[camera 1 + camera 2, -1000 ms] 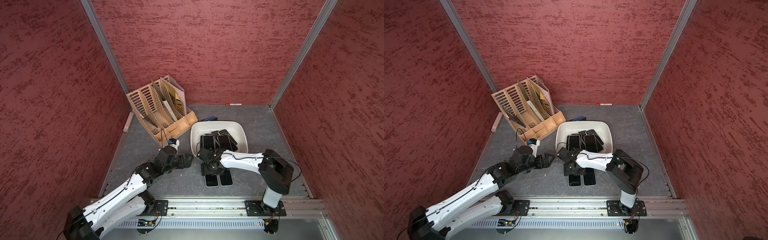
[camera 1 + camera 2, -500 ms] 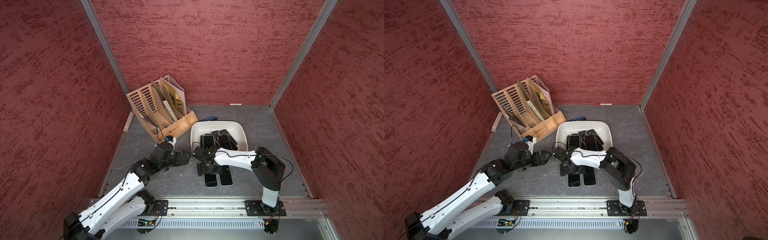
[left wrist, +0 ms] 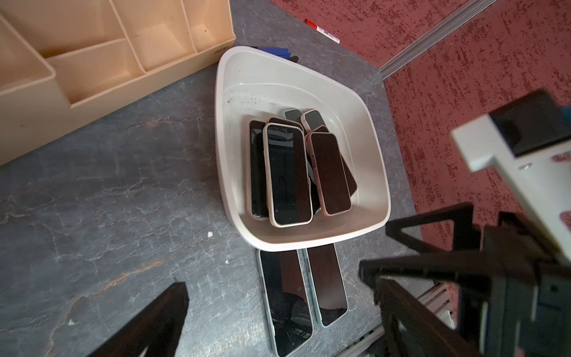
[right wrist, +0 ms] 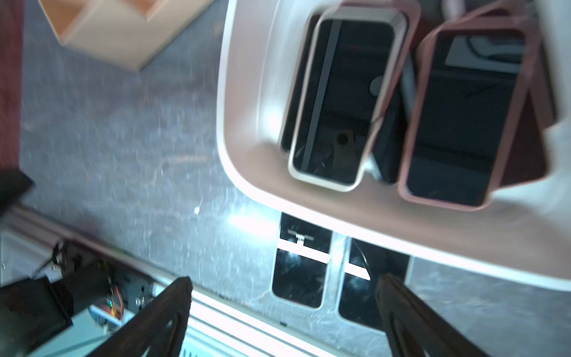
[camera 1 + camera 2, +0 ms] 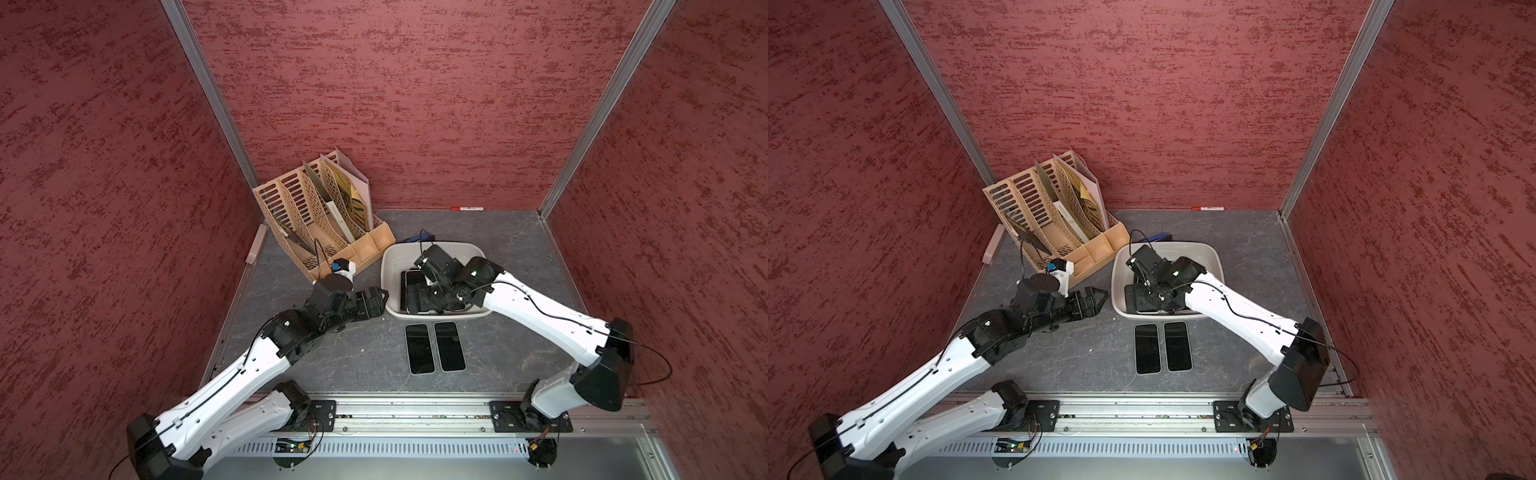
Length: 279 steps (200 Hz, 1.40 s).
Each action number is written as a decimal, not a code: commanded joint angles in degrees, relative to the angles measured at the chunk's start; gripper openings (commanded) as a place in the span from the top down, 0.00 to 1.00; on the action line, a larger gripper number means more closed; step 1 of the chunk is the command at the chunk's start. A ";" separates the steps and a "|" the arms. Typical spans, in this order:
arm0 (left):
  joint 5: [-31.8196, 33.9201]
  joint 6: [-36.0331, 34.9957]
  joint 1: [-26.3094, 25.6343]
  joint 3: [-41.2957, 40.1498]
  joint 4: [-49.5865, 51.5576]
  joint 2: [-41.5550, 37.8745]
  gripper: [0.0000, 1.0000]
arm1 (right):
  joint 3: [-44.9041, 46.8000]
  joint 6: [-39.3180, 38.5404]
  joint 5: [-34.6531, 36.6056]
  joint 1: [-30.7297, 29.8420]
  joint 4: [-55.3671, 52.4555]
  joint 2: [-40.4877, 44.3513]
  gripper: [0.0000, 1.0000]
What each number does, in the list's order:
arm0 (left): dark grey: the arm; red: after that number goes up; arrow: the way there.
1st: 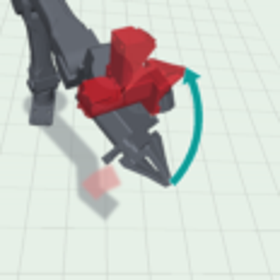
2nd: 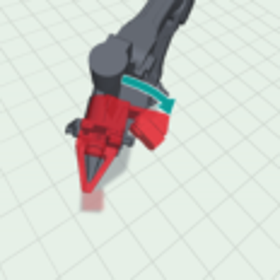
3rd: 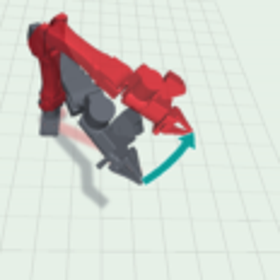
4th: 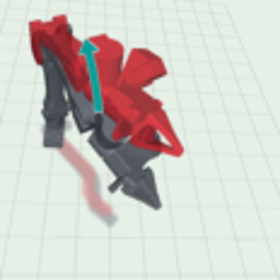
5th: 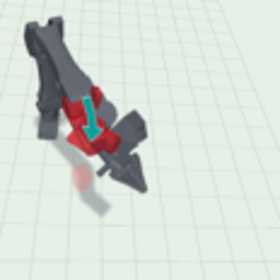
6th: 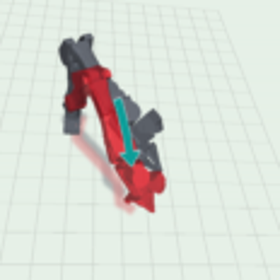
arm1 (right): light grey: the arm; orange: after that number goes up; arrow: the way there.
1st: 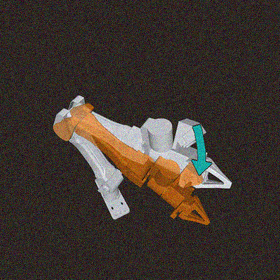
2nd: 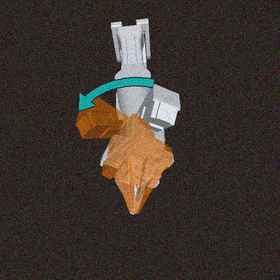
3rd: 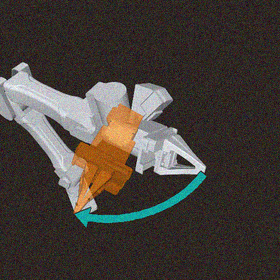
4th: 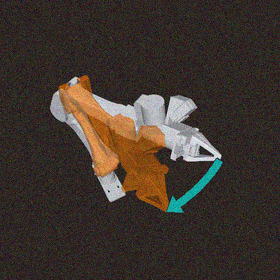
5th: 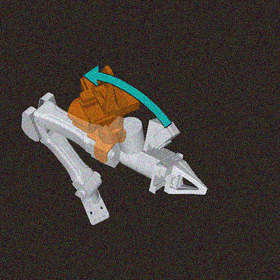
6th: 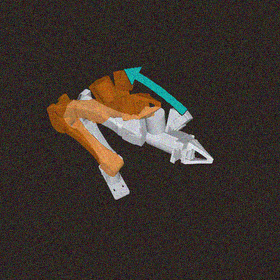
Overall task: Take the phone out of the storage box
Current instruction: Place the phone at the center of the board, then pick up the phone from the storage box.
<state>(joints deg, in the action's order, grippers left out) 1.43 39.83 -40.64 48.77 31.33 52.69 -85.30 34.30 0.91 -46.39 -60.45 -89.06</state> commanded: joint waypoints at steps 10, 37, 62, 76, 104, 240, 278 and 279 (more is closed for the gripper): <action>-2.08 -3.01 -0.46 1.49 -4.94 2.48 0.00 | 0.19 -6.27 1.67 6.44 -3.45 -6.02 0.02; -1.91 0.04 -2.08 -2.54 -9.17 0.45 0.00 | 0.45 -9.08 3.09 10.05 -1.17 -10.67 0.02; -0.73 0.75 -3.27 -4.68 -9.32 -1.17 0.00 | 0.88 -10.71 4.04 12.59 0.60 -13.57 0.02; -0.21 0.51 -3.53 -4.68 -8.41 -1.70 0.00 | 1.07 -11.44 4.62 13.62 1.22 -14.42 0.02; 0.77 1.11 -3.95 -5.51 -7.96 -3.00 0.00 | 1.89 -13.06 4.11 15.62 2.81 -16.40 0.02; 1.67 -0.68 -2.21 -6.12 -5.21 -4.91 0.00 | -6.14 -15.85 4.96 19.32 3.20 -28.11 0.02; 0.18 -0.59 -0.30 -6.65 -6.06 -4.73 0.00 | -6.58 -16.21 5.90 19.37 2.57 -27.80 0.02; 0.21 -0.57 -0.31 -6.66 -6.04 -4.76 0.00 | -6.56 -16.21 5.92 19.39 2.55 -27.77 0.02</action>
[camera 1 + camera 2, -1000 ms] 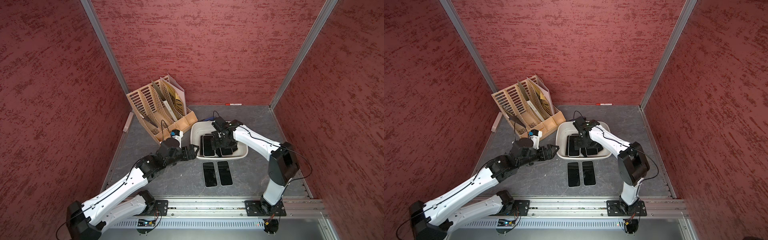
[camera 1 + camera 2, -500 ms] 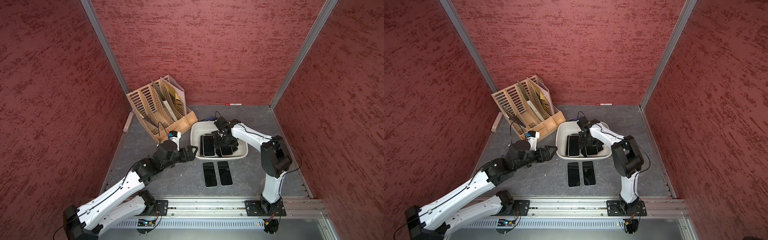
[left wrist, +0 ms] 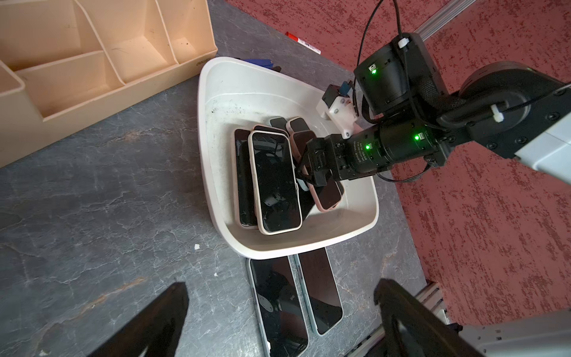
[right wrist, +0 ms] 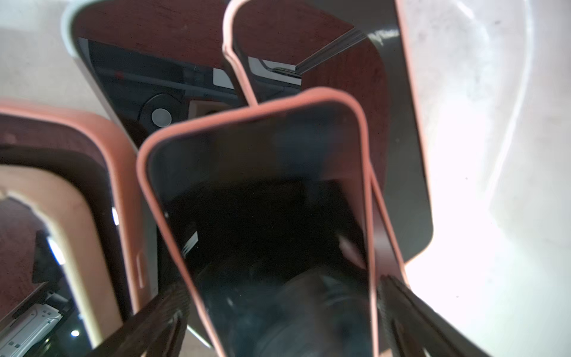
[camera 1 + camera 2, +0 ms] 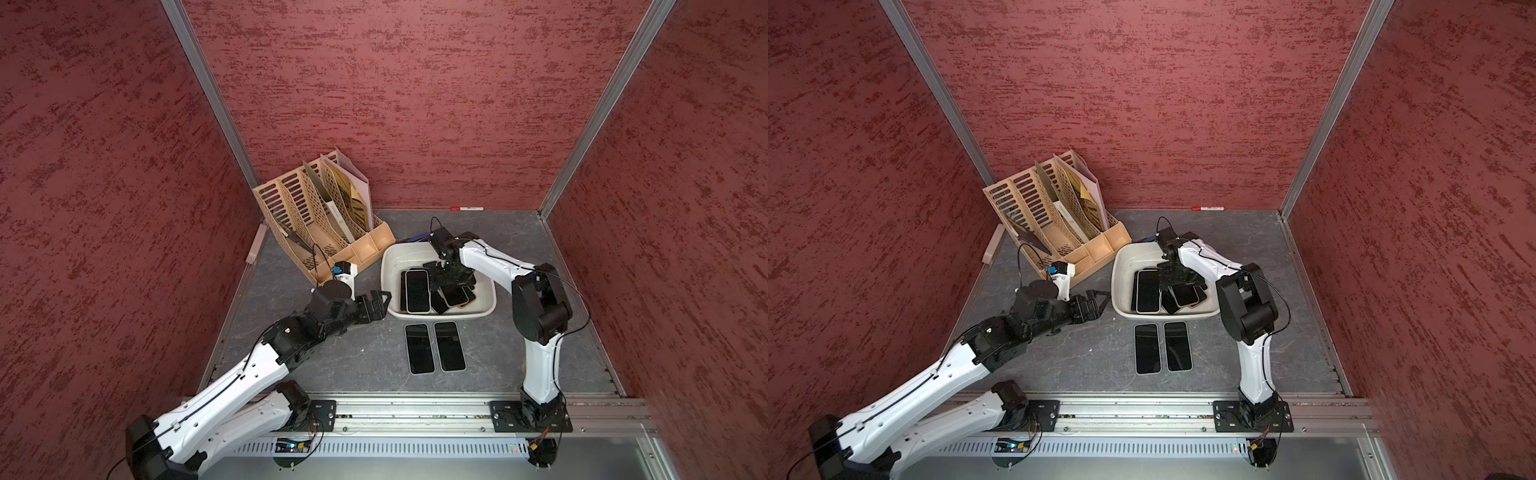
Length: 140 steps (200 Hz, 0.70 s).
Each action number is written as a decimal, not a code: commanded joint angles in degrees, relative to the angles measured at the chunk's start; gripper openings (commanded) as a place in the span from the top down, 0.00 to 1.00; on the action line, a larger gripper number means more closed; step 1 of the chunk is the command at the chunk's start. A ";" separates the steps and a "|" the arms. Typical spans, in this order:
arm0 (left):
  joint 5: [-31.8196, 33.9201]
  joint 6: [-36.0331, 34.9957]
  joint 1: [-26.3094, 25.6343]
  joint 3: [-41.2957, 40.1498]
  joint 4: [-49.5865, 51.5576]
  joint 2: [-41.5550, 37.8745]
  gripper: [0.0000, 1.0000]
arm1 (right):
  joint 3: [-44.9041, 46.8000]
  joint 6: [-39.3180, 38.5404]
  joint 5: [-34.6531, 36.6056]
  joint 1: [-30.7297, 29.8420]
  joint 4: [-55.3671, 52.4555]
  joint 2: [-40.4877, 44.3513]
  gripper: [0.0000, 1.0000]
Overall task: Take the phone out of the storage box
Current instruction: Pick up the phone from the storage box.
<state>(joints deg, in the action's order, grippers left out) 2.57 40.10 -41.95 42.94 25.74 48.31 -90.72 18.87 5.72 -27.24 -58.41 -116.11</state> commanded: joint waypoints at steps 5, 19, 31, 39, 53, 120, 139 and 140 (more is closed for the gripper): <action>-1.08 -0.81 1.16 -0.90 -0.61 -0.33 0.00 | -1.13 -0.77 1.31 0.27 0.38 -0.54 0.02; -1.31 -0.51 1.43 -1.13 -0.87 -0.40 0.00 | -0.87 -1.06 1.86 0.26 0.27 0.31 0.02; -1.33 -0.21 1.50 -1.27 -1.09 -0.46 0.00 | -0.67 -1.58 2.07 0.44 0.58 0.54 0.02; -1.33 0.13 1.44 -1.41 -1.07 -0.46 0.00 | -0.75 -1.94 2.06 0.63 0.54 0.23 0.02; -1.33 0.76 1.45 -1.55 -0.91 -0.66 0.00 | -0.78 -2.50 1.98 0.88 0.65 -0.55 0.02; -0.20 3.05 1.44 -2.68 -0.17 -2.92 0.00 | -1.32 -3.55 0.32 1.67 1.71 -2.36 0.07; -0.53 3.53 1.37 -2.97 -0.76 -2.46 0.00 | -1.04 -3.92 0.26 1.77 1.71 -2.05 0.11; -0.54 3.51 1.36 -2.96 -0.77 -2.45 0.00 | -1.04 -3.93 0.26 1.81 1.72 -2.03 0.12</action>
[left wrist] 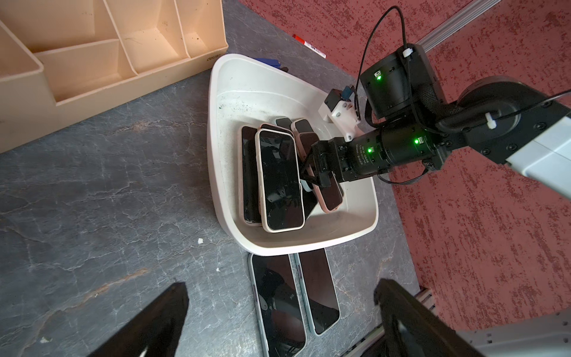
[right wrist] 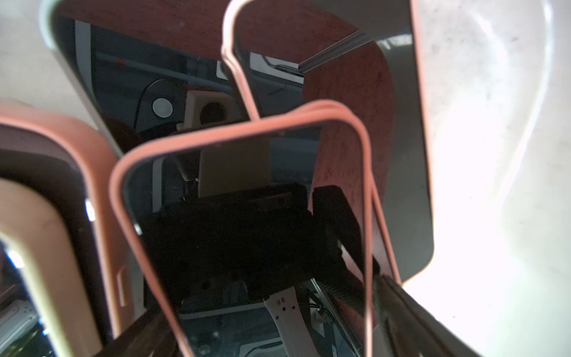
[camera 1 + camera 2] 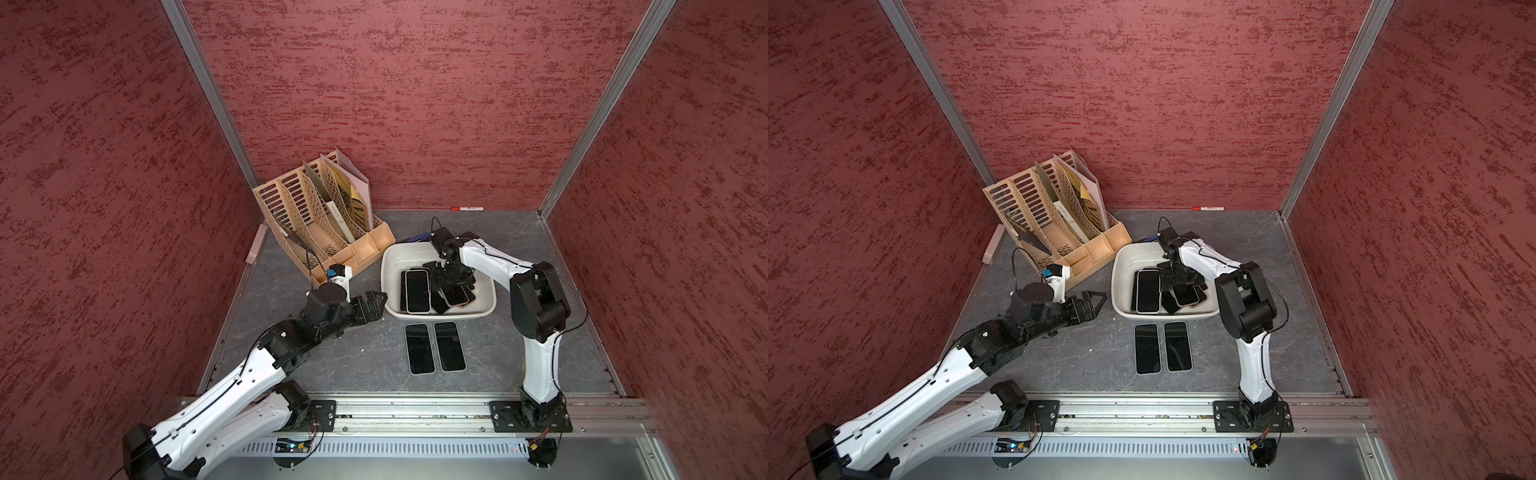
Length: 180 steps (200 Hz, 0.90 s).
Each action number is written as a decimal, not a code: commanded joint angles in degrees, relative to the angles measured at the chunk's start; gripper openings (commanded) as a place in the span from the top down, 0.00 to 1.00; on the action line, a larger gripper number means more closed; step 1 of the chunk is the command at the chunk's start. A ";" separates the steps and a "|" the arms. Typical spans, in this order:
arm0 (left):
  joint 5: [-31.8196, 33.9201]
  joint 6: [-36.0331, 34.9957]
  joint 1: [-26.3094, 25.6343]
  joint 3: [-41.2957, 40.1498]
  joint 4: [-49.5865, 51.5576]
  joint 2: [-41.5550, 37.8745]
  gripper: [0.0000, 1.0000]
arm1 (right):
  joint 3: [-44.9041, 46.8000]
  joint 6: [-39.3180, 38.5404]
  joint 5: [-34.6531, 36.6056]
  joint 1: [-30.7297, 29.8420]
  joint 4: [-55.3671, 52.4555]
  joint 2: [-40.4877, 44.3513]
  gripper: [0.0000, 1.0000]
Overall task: Take the phone out of the storage box
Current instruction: Pick up the phone from the storage box.
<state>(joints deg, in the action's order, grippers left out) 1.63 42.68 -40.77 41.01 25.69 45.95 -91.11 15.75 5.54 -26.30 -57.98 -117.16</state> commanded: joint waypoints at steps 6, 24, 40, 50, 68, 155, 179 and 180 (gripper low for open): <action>0.26 0.99 0.09 -1.03 -0.93 0.20 0.00 | -0.47 -0.81 0.49 0.96 1.29 -0.71 0.13; 0.22 1.11 -0.14 -0.87 -1.29 0.67 0.00 | -0.03 -0.81 0.53 0.96 1.45 0.64 0.23; 0.21 1.15 -0.50 -0.68 -1.53 0.96 0.00 | 0.50 -0.72 0.44 0.99 1.80 2.33 0.24; 0.21 1.13 -0.60 -0.74 -1.71 1.11 0.00 | 0.59 -0.72 0.64 0.99 1.77 3.16 0.25; 0.30 1.34 -0.87 -0.86 -1.87 1.35 0.00 | 0.38 -0.81 1.02 0.99 1.37 4.19 0.32; -0.40 2.19 -6.70 -1.14 -13.17 9.02 0.00 | -0.79 2.24 2.28 1.08 -1.10 12.05 0.33; -0.20 5.18 -9.88 -1.59 -22.44 15.17 0.00 | -0.21 5.96 0.03 1.07 -2.38 15.53 0.34; -0.26 5.38 -10.00 -1.66 -23.06 15.37 0.00 | -0.12 6.14 -0.12 1.03 -2.44 15.72 0.34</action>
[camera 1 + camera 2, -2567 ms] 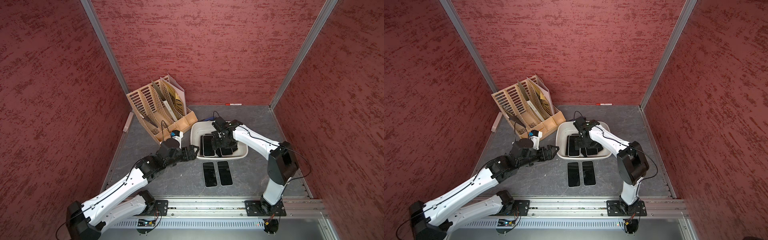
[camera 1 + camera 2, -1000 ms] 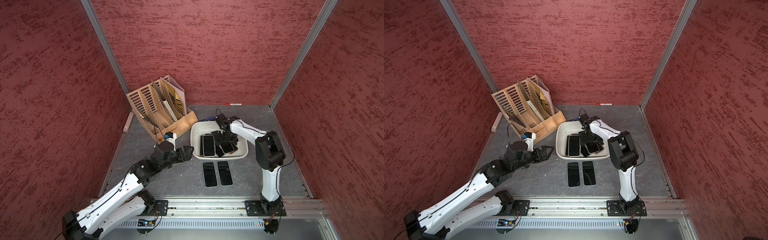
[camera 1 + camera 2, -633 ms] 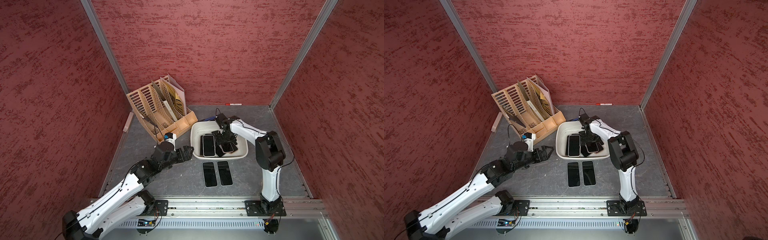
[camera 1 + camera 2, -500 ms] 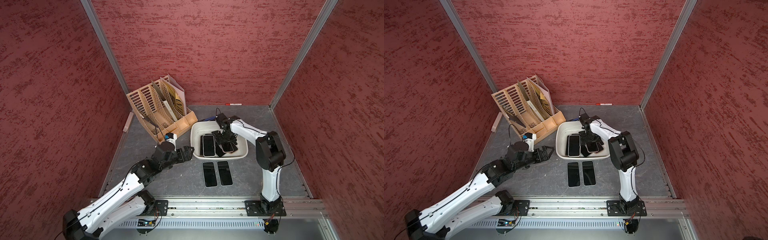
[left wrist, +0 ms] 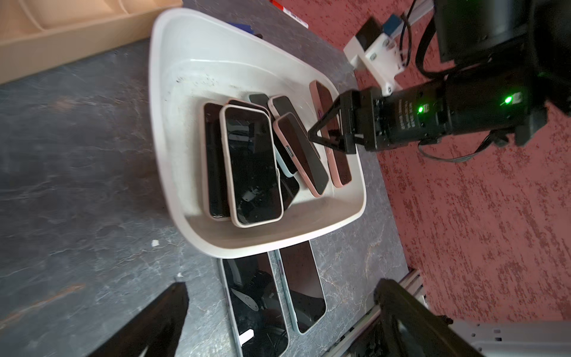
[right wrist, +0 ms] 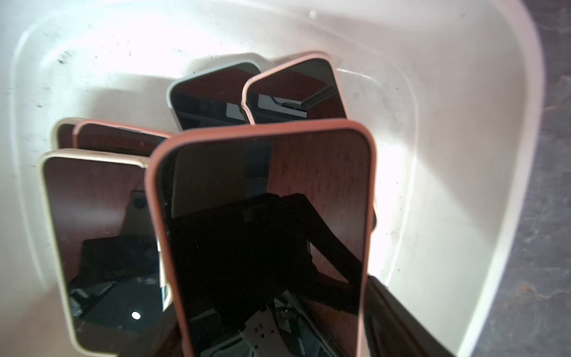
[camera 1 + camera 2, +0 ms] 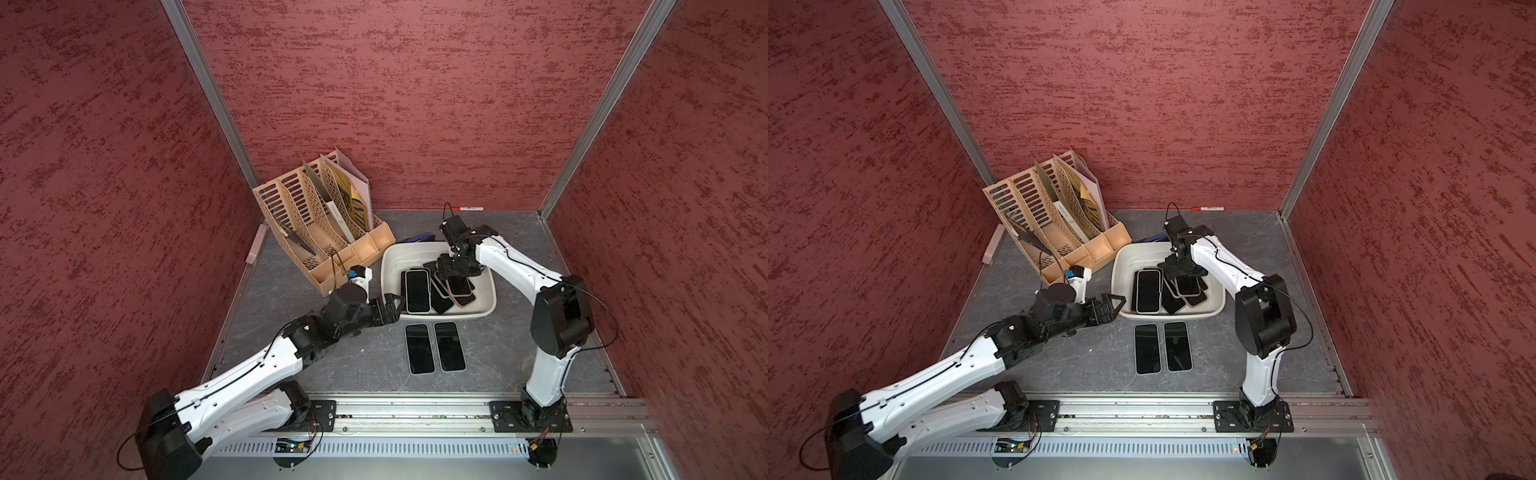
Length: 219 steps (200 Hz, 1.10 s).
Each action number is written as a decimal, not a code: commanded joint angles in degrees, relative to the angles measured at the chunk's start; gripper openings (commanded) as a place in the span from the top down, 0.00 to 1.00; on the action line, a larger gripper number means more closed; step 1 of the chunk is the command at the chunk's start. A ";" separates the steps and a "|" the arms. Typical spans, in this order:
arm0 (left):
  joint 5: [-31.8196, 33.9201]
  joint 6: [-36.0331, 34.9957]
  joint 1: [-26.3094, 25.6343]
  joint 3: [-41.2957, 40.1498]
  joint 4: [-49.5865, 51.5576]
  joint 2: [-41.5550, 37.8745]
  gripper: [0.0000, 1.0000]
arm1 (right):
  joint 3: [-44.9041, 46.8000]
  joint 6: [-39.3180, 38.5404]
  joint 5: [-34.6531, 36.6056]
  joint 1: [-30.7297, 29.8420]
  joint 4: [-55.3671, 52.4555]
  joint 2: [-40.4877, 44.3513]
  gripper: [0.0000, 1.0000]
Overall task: Take the phone out of the storage box
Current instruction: Pick up the phone from the storage box.
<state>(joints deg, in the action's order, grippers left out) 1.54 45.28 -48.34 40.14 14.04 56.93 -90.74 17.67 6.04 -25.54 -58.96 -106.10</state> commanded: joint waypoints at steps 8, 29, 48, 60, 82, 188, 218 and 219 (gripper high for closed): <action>-0.12 4.32 -3.29 -1.11 -15.35 6.60 0.00 | 0.00 5.80 -1.25 0.18 -1.87 6.02 0.34; -0.10 6.89 -5.58 -0.54 -23.78 12.78 0.00 | 0.93 9.95 -2.54 -0.43 -3.23 9.58 0.34; -1.05 7.58 -7.08 2.42 -26.20 18.23 0.00 | 1.42 12.92 -2.86 -1.97 -4.47 12.14 0.34; -1.07 7.78 -7.97 4.15 -26.84 20.61 0.01 | 2.02 14.61 -3.21 -3.08 -4.95 13.39 0.34; -1.04 8.56 -9.01 5.21 -30.82 23.22 0.03 | 3.66 16.54 -3.85 -4.66 -4.81 15.81 0.34; -0.66 9.77 -10.45 9.19 -38.47 30.55 0.30 | 4.91 18.10 -6.96 -7.86 -5.99 21.43 0.34; -0.92 9.78 -10.42 11.13 -39.21 32.96 0.48 | 6.23 18.19 -7.54 -8.17 -6.03 22.36 0.34; -0.92 9.80 -10.40 11.16 -39.24 33.06 0.48 | 6.25 18.19 -7.54 -8.19 -6.01 22.35 0.34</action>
<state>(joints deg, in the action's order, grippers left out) 0.95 55.37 -58.57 49.28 -22.94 88.31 -85.21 35.22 -0.43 -33.28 -64.97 -85.54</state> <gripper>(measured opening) 0.581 0.769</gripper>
